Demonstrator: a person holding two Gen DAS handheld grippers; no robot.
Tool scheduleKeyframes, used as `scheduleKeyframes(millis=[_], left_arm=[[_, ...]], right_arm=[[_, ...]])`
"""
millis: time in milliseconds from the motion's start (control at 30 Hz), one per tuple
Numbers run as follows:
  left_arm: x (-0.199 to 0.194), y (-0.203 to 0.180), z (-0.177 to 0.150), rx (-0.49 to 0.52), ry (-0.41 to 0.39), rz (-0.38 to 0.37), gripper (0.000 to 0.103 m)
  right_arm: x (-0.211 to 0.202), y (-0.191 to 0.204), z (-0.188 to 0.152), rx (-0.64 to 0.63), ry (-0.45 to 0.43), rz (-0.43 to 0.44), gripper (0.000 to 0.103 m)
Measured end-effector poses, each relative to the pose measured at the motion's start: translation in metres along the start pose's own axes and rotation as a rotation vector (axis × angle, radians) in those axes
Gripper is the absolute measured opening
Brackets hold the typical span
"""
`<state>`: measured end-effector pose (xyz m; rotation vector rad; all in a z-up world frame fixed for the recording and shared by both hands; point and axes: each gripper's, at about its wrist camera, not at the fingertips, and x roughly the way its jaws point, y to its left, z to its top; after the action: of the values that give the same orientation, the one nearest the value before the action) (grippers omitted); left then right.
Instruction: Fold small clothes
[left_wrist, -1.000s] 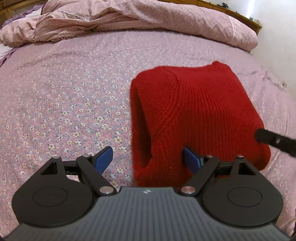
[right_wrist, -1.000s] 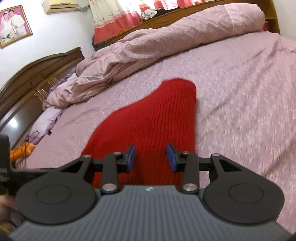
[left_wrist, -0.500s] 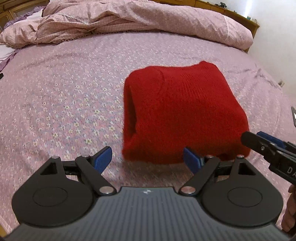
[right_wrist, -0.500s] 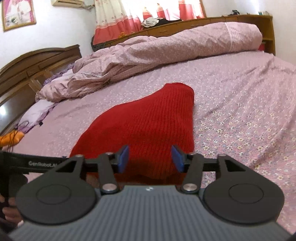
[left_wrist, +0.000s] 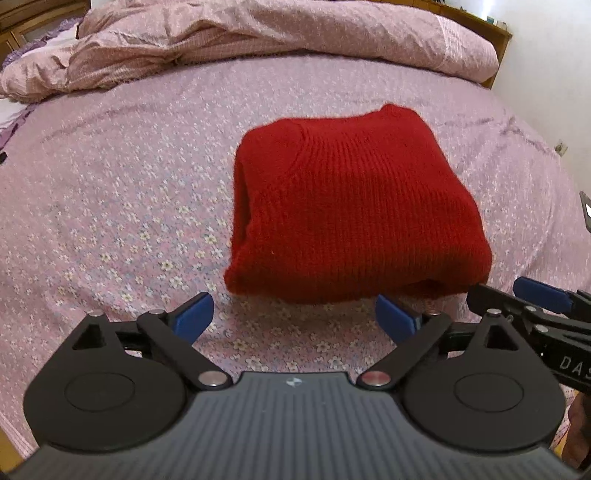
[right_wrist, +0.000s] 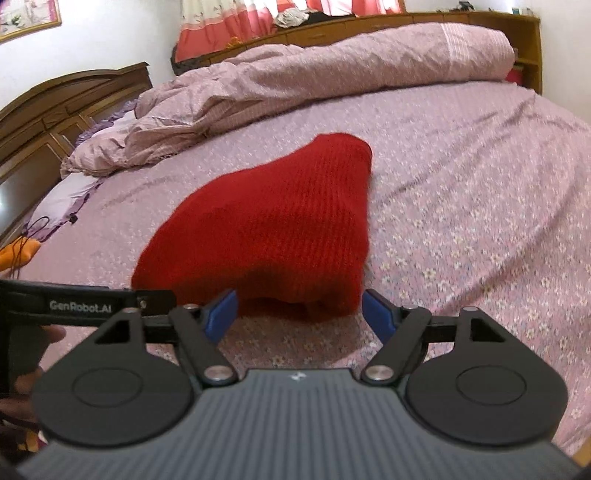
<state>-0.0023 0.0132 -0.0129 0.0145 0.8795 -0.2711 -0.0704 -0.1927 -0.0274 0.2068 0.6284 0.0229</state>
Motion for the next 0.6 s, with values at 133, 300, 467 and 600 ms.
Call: scheduleKeyframes(millis=[133,300,467,600], left_arm=[[0.011,-0.002,-0.001,0.009,0.03,0.002,0.097],[0.022,-0.002,-0.003,0.005,0.066,-0.005,0.097],[0.031,0.002,-0.004,-0.005,0.096,-0.008,0.097],[0.034,0.003,-0.004,-0.007,0.105,-0.007,0.097]], right_arm=[[0.006,-0.002,-0.004,0.016,0.019,-0.008,0.076],[0.014,-0.005,-0.007,0.032,0.047,-0.014,0.076],[0.02,-0.008,-0.009,0.052,0.065,-0.019,0.076],[0.023,-0.009,-0.01,0.057,0.074,-0.019,0.076]])
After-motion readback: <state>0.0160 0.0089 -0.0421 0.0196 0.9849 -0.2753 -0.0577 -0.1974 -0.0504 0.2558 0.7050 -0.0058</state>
